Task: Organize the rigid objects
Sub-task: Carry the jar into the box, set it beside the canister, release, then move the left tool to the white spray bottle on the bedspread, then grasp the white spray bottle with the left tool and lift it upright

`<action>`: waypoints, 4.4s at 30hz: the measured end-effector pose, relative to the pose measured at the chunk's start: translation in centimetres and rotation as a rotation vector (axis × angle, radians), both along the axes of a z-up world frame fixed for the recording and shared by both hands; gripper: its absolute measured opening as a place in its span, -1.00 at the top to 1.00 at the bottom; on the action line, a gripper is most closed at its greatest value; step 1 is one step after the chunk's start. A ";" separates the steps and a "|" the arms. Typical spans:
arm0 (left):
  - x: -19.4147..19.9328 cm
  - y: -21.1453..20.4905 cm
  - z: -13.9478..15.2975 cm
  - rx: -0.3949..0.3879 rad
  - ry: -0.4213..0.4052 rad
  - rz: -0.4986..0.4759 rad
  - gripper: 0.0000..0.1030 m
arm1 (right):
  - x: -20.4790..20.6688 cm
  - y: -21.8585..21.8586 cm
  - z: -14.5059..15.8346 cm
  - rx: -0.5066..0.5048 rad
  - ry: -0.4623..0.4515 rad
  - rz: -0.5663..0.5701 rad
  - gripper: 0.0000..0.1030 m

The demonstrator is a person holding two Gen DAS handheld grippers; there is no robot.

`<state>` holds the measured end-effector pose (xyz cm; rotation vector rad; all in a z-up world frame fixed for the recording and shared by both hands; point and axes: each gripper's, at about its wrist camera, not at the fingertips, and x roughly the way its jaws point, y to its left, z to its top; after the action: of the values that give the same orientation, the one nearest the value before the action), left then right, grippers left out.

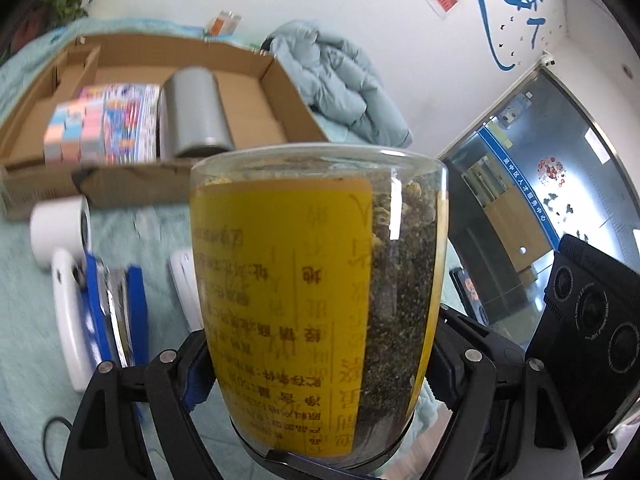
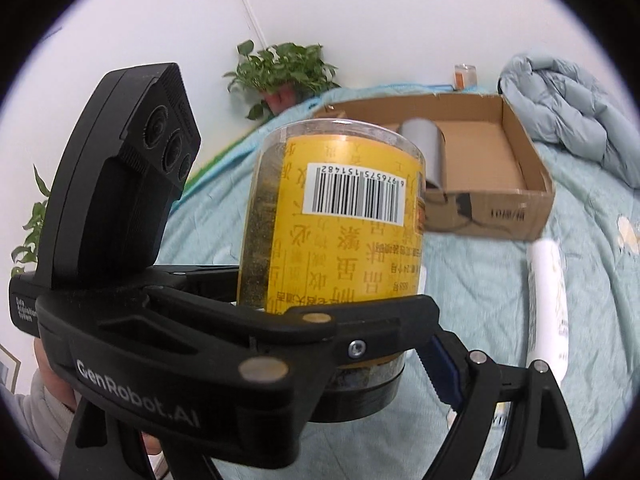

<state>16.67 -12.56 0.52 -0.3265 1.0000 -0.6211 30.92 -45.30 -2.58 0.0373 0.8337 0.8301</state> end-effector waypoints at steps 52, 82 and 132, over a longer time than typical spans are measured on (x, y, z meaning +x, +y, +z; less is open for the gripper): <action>29.8 -5.2 -2.5 0.079 0.231 0.017 -0.70 | 24.1 0.3 -4.9 -0.072 0.300 -0.061 -0.67; -1.0 7.3 4.2 0.412 -0.380 0.414 -0.44 | 6.8 -3.5 -0.9 -0.121 -0.192 -0.253 -0.99; 3.0 -11.5 -8.5 0.060 0.205 -0.200 -0.45 | 3.7 -9.6 -10.2 -0.083 0.264 -0.209 -0.05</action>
<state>19.68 -24.04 -8.00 -0.2422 1.2560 -0.7476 34.63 -54.94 -12.82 0.1613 1.0922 0.6004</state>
